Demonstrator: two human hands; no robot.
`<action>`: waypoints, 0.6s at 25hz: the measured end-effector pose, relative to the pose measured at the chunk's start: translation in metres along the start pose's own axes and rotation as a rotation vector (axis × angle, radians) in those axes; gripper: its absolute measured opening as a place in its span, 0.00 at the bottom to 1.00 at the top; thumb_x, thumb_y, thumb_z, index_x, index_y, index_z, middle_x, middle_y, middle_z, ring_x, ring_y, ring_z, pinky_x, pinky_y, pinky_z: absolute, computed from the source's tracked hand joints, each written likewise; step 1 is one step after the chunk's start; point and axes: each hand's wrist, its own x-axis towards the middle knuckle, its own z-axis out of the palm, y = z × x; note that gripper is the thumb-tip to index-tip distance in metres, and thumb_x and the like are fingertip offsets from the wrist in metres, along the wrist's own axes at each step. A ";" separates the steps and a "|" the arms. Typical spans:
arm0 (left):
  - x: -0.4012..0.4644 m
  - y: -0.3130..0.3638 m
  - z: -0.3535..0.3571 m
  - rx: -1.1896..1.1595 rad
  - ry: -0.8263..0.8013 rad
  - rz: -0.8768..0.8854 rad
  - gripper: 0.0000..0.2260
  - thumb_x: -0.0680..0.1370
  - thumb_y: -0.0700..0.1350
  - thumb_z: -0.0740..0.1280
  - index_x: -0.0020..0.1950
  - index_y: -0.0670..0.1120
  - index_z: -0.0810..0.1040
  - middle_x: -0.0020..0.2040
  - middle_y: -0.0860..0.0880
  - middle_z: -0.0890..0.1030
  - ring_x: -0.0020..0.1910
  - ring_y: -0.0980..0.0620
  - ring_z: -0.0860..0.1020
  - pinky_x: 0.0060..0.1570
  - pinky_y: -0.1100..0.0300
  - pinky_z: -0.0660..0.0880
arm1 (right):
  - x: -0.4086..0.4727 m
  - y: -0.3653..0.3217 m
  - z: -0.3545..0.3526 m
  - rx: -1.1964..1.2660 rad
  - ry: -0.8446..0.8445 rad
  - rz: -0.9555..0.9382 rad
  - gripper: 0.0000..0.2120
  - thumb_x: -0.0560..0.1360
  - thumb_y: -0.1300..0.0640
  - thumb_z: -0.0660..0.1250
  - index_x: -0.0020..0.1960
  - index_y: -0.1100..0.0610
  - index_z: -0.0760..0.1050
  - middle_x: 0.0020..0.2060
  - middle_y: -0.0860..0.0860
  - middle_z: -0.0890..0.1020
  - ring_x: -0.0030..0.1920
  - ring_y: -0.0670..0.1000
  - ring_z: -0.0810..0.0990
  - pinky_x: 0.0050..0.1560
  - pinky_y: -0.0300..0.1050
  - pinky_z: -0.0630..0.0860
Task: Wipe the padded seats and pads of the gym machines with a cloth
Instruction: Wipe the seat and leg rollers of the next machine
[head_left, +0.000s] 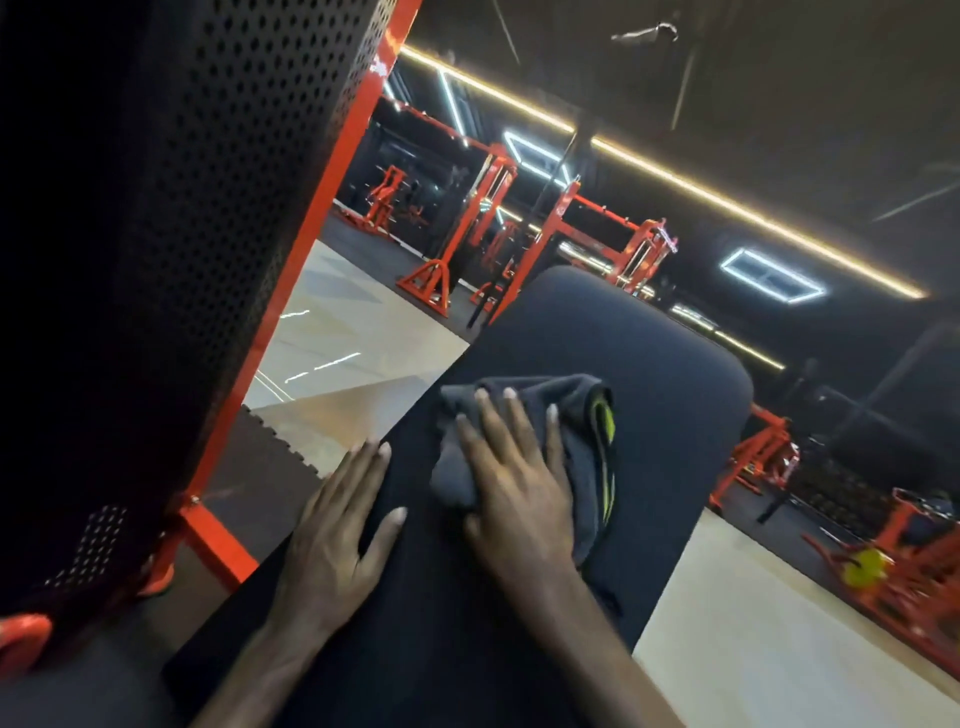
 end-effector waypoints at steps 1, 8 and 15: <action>-0.001 -0.002 0.001 0.007 0.006 0.007 0.29 0.85 0.58 0.57 0.85 0.48 0.60 0.86 0.54 0.58 0.84 0.51 0.59 0.78 0.51 0.62 | -0.015 -0.012 0.005 0.009 -0.039 -0.093 0.44 0.64 0.52 0.74 0.80 0.53 0.69 0.83 0.53 0.62 0.85 0.57 0.52 0.81 0.67 0.48; -0.015 0.001 0.006 0.048 0.040 -0.009 0.29 0.85 0.53 0.58 0.85 0.46 0.60 0.86 0.51 0.57 0.85 0.47 0.58 0.80 0.40 0.61 | 0.020 0.029 -0.014 -0.027 0.020 0.035 0.43 0.65 0.55 0.74 0.79 0.53 0.69 0.82 0.52 0.63 0.84 0.57 0.55 0.81 0.68 0.48; -0.022 -0.001 0.014 0.111 0.079 0.011 0.28 0.85 0.51 0.57 0.84 0.42 0.61 0.86 0.47 0.59 0.84 0.44 0.59 0.79 0.35 0.60 | 0.000 -0.008 0.005 -0.048 -0.040 -0.213 0.39 0.68 0.53 0.73 0.79 0.52 0.69 0.83 0.52 0.62 0.85 0.56 0.50 0.81 0.67 0.47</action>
